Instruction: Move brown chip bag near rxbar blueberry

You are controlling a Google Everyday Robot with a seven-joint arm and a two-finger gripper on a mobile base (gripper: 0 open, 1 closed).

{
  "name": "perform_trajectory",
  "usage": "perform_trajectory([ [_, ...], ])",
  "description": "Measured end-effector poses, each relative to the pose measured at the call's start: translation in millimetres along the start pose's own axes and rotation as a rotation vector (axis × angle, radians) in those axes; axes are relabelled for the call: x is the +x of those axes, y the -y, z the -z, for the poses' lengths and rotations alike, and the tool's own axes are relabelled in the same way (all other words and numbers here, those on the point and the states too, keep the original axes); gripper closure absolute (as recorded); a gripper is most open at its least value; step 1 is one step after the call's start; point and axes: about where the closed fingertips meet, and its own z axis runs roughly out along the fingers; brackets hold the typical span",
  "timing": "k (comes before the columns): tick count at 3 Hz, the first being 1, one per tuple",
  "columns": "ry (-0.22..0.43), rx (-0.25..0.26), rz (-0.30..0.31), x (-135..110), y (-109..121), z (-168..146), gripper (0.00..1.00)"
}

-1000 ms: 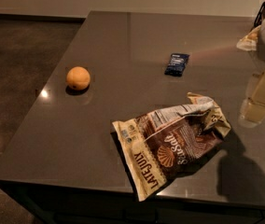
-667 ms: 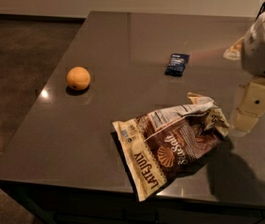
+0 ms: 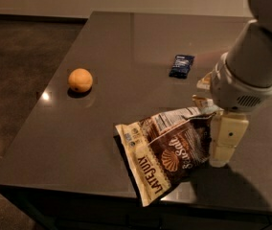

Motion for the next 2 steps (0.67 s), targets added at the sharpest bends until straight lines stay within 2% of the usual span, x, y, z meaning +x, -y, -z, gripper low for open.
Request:
perform_trajectory([
  [2, 0.018, -0.031, 0.068, -34, -15, -33, 0.00],
])
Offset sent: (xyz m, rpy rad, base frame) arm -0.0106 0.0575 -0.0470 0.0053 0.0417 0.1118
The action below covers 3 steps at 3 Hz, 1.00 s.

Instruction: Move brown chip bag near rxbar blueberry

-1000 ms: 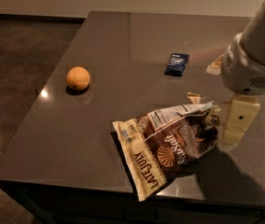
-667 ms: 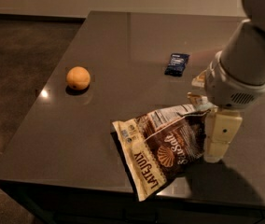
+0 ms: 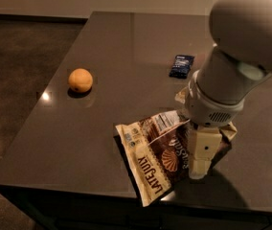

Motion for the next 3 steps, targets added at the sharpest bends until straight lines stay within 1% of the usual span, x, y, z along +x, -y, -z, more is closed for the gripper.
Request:
perform_trajectory([
  [1, -0.015, -0.010, 0.023, -8, -5, -8, 0.18],
  [2, -0.037, -0.005, 0.032, -12, -3, -7, 0.41],
  [3, -0.076, 0.021, 0.026, -9, 12, -1, 0.64],
])
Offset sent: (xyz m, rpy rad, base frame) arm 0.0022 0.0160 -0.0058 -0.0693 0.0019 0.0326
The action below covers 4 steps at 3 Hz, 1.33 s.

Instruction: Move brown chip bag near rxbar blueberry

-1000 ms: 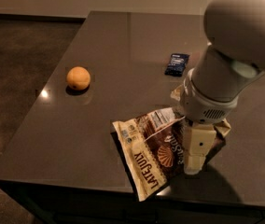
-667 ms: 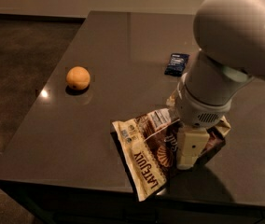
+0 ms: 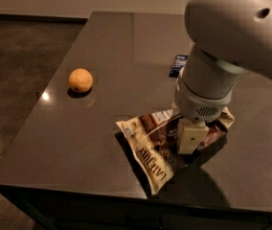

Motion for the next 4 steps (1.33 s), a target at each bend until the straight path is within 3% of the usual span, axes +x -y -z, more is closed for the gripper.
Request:
perform_trajectory([
  [1, -0.052, 0.042, -0.013, 11, 28, 9, 0.88],
  [2, -0.112, 0.092, -0.014, 23, 62, 21, 1.00],
  [4, -0.234, 0.163, -0.068, 64, 129, 32, 1.00],
])
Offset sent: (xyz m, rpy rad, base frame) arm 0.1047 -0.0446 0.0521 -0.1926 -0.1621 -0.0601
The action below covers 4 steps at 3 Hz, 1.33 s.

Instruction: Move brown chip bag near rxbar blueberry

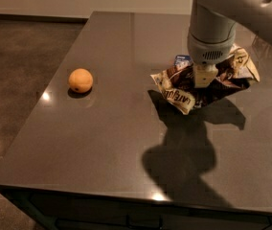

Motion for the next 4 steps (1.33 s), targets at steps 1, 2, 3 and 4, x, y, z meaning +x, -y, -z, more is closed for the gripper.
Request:
perform_trajectory([
  [1, 0.004, 0.001, -0.051, 18, 26, -12, 0.83],
  [2, 0.054, -0.019, -0.089, 28, 45, -21, 0.59],
  [3, 0.135, -0.069, -0.079, 32, 49, -24, 0.36],
  [4, 0.214, -0.112, -0.047, 33, 44, -22, 0.13],
])
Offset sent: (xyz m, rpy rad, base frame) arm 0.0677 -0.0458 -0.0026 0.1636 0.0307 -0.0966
